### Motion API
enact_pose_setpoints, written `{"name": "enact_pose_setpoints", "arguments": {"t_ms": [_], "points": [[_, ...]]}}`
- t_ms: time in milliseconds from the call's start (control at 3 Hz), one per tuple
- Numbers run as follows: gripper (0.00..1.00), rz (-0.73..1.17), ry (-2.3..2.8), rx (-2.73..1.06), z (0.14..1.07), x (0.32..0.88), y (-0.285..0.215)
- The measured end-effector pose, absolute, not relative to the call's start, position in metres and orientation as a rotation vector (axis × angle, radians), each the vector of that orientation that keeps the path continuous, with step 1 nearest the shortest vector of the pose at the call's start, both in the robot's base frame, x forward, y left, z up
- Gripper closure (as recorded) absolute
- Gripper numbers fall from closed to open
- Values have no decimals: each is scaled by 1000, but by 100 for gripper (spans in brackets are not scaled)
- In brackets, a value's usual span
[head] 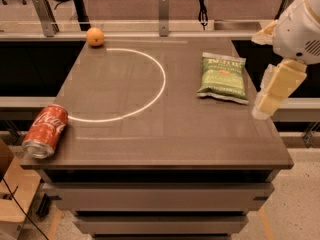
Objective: Move green jalapeno chip bag near coke can
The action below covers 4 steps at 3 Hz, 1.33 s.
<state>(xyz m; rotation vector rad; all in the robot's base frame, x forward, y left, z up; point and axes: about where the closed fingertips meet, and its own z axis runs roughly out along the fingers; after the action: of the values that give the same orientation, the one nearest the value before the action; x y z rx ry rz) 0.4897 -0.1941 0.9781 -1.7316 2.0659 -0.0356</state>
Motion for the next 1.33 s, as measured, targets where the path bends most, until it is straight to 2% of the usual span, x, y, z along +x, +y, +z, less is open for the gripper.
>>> {"name": "enact_pose_setpoints", "arguments": {"t_ms": [333, 667, 1333], "points": [[0, 1, 2014, -1692, 971, 536, -188], [0, 1, 2014, -1692, 971, 536, -188], [0, 170, 1900, -1505, 953, 582, -181]]}}
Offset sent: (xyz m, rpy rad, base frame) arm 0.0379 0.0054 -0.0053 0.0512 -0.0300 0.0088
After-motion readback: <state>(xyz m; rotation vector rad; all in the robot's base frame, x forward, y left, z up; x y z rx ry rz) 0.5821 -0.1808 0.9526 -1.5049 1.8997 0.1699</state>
